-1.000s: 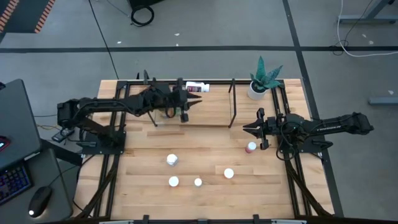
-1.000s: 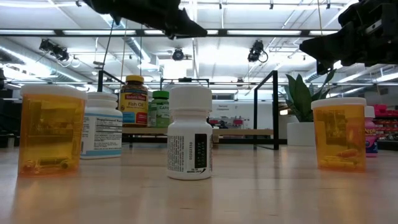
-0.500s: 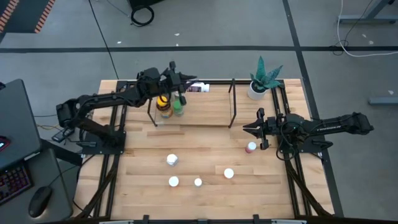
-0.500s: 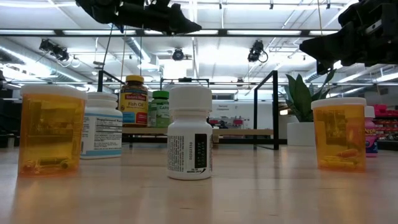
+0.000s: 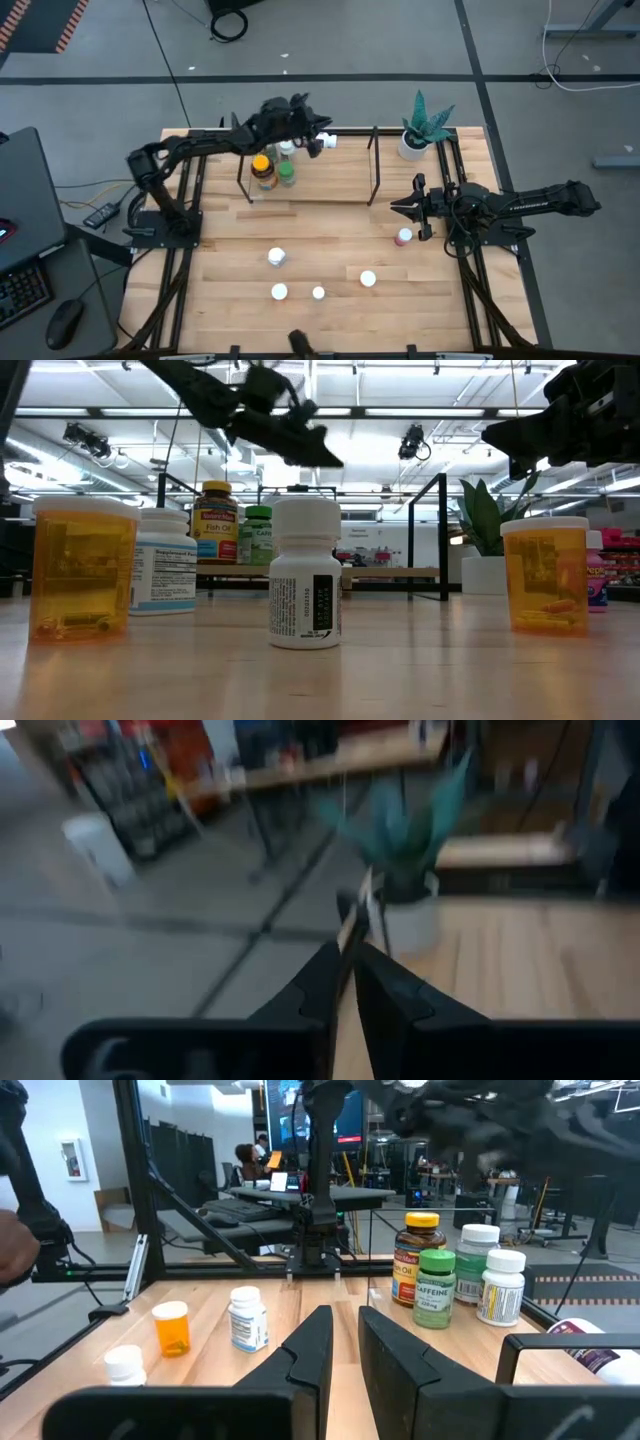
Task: Pick and place medicine bottles onto shelf by color
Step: Put the red pill bottle on the shelf
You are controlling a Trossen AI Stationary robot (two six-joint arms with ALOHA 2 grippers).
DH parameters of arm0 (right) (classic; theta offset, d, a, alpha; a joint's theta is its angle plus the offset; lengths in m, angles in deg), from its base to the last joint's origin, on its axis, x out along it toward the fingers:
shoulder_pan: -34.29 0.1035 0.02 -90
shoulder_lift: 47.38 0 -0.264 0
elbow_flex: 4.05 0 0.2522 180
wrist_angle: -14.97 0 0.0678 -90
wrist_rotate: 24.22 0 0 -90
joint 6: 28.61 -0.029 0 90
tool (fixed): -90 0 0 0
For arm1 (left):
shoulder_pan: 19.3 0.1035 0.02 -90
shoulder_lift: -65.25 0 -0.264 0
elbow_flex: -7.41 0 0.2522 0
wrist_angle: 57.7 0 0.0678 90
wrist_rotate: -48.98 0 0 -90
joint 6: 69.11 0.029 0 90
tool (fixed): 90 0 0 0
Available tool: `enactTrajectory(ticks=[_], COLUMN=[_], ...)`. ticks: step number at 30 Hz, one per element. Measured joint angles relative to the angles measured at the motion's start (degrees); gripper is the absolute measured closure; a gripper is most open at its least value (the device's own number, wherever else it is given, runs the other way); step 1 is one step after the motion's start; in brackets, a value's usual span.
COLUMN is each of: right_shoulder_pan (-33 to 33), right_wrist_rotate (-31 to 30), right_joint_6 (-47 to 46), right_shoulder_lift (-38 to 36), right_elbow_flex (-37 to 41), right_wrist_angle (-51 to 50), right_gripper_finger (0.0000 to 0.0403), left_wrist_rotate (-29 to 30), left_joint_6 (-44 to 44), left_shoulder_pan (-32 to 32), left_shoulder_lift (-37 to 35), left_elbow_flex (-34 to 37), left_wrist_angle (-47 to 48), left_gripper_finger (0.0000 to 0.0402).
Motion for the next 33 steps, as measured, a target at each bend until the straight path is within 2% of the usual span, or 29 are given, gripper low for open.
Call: enactTrajectory(ticks=[16,24,28,33], right_shoulder_pan=[0.0,0.0,0.0,0.0], right_wrist_rotate=[0.0,0.0,0.0,0.0], right_joint_6=[0.0,0.0,0.0,0.0], right_shoulder_lift=[0.0,0.0,0.0,0.0], right_elbow_flex=[0.0,0.0,0.0,0.0], right_wrist_angle=[0.0,0.0,0.0,0.0], right_gripper_finger=[0.0341,0.0341,0.0341,0.0341], left_wrist_rotate=[0.4,7.4,11.1,10.9], left_joint_6=[0.1,3.6,5.1,5.3], left_shoulder_pan=[-0.3,-0.4,-0.3,0.3], left_shoulder_lift=[13.0,22.6,25.2,28.7], left_elbow_flex=[-28.3,-43.0,-48.2,-52.1], left_wrist_angle=[36.5,53.1,58.3,61.6], left_gripper_finger=[0.0387,0.0388,0.037,0.0309])
